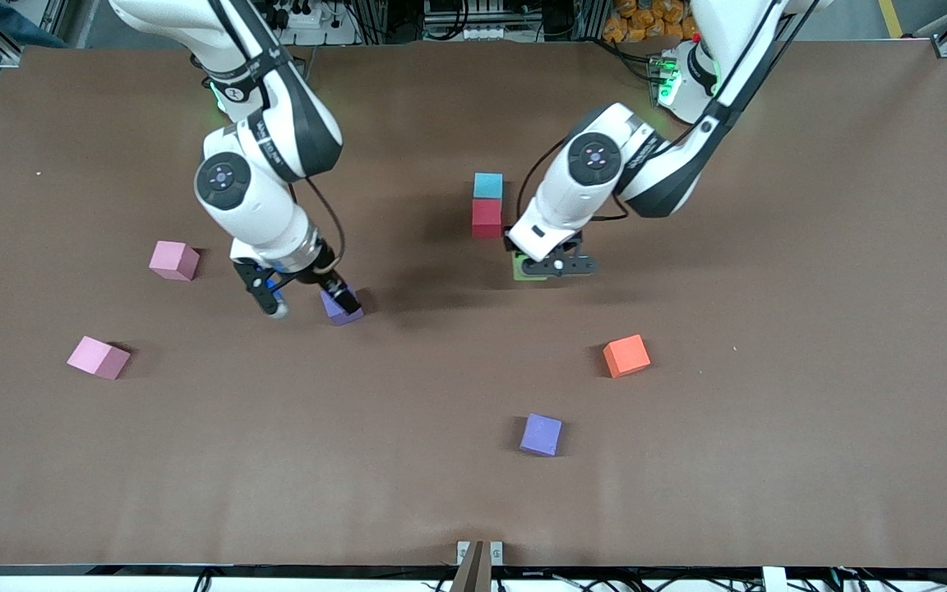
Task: Arrange blocks into number 1
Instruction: 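Grasp the purple cube with the right gripper while the left carries green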
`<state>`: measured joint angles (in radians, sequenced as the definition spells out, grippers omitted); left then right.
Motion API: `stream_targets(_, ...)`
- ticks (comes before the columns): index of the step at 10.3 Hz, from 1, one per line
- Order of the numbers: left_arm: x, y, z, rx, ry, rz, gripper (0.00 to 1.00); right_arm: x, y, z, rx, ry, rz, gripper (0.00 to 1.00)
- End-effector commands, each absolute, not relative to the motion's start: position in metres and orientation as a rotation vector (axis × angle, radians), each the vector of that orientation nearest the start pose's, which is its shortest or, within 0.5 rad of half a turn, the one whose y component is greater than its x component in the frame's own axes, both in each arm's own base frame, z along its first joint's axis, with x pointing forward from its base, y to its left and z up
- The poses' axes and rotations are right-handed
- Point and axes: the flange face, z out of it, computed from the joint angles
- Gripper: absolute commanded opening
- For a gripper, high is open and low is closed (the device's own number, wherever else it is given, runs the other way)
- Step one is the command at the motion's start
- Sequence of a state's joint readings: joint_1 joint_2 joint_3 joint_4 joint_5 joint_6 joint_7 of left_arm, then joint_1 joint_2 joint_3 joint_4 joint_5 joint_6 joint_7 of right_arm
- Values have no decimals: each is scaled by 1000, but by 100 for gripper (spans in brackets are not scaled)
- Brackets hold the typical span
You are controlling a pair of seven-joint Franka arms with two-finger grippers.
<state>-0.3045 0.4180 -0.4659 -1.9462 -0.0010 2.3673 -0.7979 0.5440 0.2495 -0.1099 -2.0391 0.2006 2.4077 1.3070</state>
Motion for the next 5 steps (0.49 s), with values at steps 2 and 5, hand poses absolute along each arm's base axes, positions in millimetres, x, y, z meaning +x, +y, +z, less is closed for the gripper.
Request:
stream_targets(2,461,-457,262,-3289,-169,229,0,563,226,282,-2500,1655,-20,100)
stream_targets(5,441,-474,244,-3259,-163,261,0,554,222,260,-2599,1592,26,100)
